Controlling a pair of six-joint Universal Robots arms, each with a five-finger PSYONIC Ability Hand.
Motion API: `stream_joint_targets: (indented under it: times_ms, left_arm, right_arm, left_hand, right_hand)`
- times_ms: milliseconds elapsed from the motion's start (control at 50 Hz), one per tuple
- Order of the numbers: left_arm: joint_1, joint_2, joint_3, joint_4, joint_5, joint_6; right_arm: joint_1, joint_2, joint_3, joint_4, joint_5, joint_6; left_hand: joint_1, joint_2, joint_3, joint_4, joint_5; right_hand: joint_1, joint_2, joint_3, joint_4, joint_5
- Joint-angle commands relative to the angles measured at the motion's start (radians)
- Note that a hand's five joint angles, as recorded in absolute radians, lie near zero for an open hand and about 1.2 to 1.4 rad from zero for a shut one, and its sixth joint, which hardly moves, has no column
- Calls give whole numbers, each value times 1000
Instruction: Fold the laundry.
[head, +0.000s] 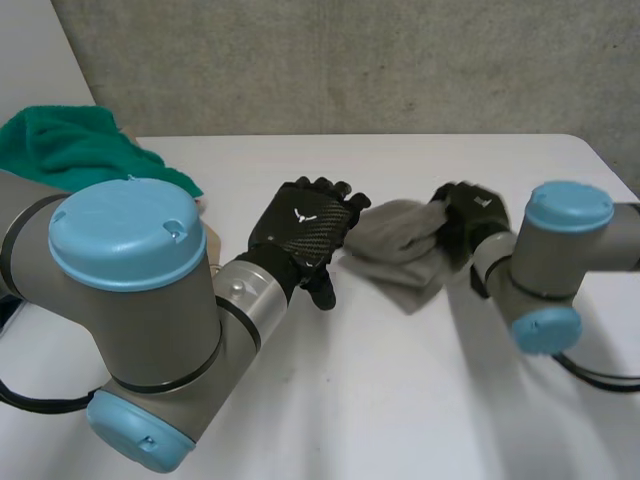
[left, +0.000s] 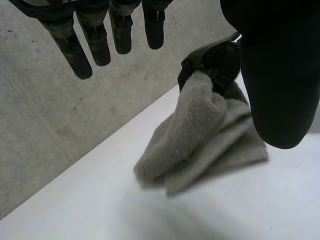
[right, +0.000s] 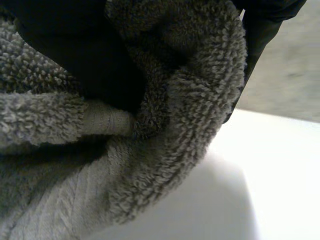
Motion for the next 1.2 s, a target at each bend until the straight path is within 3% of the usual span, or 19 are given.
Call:
stream_joint_targets:
  times_ms: [20,200,460,480,500,520,580,720,780,940,1100,1140,1180,1200]
  left_arm:
    - [3,0,19,2,0,1]
    - [1,-25,54,2,0,6]
    - [1,-66,68,0,0,7]
    - [1,-68,68,0,0,7]
    - [1,-69,69,0,0,6]
    - [1,-71,69,0,0,7]
    - [1,-71,69,0,0,6]
    - [-2,-68,60,-3,0,3]
    - [0,-61,54,-4,-2,2]
    - [1,-45,52,-5,-6,1]
    - [128,89,61,21,-9,13]
    - [171,116,65,47,-8,18]
    - [249,145,74,96,-5,24]
    - [280,150,81,107,0,29]
  right_arm:
    - [-112,195,-320,79,61,-5]
    - [-302,451,-829,241,117,-49]
    - [-439,508,-954,255,17,-143]
    - [-440,508,-956,255,12,-145]
    - [-442,508,-957,255,8,-151]
    - [-444,508,-959,257,9,-172]
    - [-444,511,-959,257,29,-234]
    - [-480,517,-953,231,230,-422]
    - [-479,496,-924,191,243,-453]
    - [-448,214,-584,81,164,-433]
    - [-310,-219,12,-309,120,-436]
    - [-280,-289,110,-366,71,-436]
    - [-243,-382,243,-423,-53,-433]
    - [-227,-441,321,-426,-155,-442]
  left_hand:
    - [11,1,-5,4,-1]
    - [14,4,-2,7,2]
    - [14,4,-2,7,2]
    - [14,4,-2,7,2]
    - [14,4,-2,7,2]
    - [14,4,-2,7,2]
    - [14,4,-2,7,2]
    - [14,4,-2,7,2]
    - [14,4,-2,7,2]
    - [5,-5,-11,-2,-7]
    - [2,-8,-13,-5,-10]
    - [8,-2,-8,1,-4]
    - [11,1,-5,4,-1]
    - [14,4,-2,7,2]
  right_hand:
    - [598,501,489,196,226]
    - [598,501,489,196,226]
    - [598,501,489,196,226]
    - [550,453,441,147,178]
    - [93,-4,-16,-309,-279]
    - [-624,-720,-733,-1026,-996]
    - [-624,-720,-733,-1026,-996]
    - [-624,-720,-733,-1026,-996]
    - [-624,-720,-733,-1026,-996]
    - [-624,-720,-733,-1026,-996]
    - [-624,-720,-733,-1026,-996]
    - [-624,-720,-733,-1026,-996]
    - [-624,-720,-733,-1026,-996]
    - [-624,-720,-733,-1026,-996]
